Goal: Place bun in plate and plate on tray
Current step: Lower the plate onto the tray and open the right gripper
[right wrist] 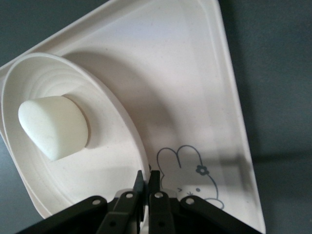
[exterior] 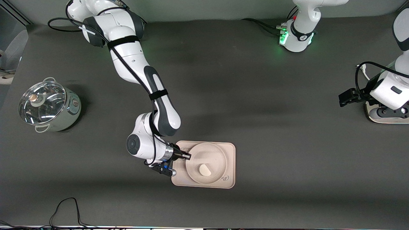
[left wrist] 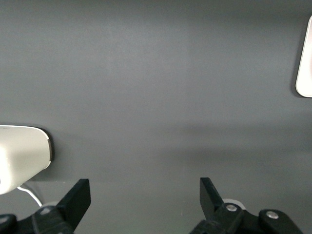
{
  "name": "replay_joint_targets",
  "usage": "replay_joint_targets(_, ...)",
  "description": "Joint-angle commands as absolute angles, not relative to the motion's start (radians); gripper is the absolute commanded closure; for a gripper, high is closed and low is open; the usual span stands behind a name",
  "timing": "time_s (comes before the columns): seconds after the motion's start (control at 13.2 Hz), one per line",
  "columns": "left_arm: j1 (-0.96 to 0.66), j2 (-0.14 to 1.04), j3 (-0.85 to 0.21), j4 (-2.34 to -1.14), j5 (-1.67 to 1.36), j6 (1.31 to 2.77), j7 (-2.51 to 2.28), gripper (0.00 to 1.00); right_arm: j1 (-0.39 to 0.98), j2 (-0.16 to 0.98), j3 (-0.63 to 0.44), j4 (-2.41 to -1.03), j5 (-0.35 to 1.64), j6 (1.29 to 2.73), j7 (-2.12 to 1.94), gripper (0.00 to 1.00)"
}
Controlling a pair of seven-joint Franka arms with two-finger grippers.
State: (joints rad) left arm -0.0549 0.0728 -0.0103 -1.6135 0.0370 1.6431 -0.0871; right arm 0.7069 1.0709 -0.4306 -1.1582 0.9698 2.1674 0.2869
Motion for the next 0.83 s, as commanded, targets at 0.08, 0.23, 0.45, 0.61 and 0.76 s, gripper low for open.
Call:
replay_joint_targets(0.08,-0.06,0.08,-0.005,-1.592,0.031,1.632,-0.089,0.0,0.693,1.078,-0.422,-1.123,0.983,2.175,0.284,0.01)
replay_joint_targets(0.23,-0.06,0.08,-0.005,-1.592,0.031,1.629,-0.089,0.0,0.698,1.06,-0.422,-1.123,0.977,2.172,0.285,0.0)
replay_joint_targets(0.45,-0.061,0.08,-0.005,-1.592,0.031,1.631,-0.089,0.0,0.692,0.984,-0.433,-1.152,0.968,2.111,0.285,0.0)
replay_joint_targets(0.61,-0.061,0.08,-0.005,-1.592,0.029,1.631,-0.089,0.0,0.69,0.907,-0.455,-1.169,0.861,2.007,0.285,0.0)
replay_joint_targets(0.76,-0.061,0.08,-0.005,-1.592,0.029,1.634,-0.089,0.0,0.69,0.801,-0.483,-1.21,0.755,1.88,0.282,0.0)
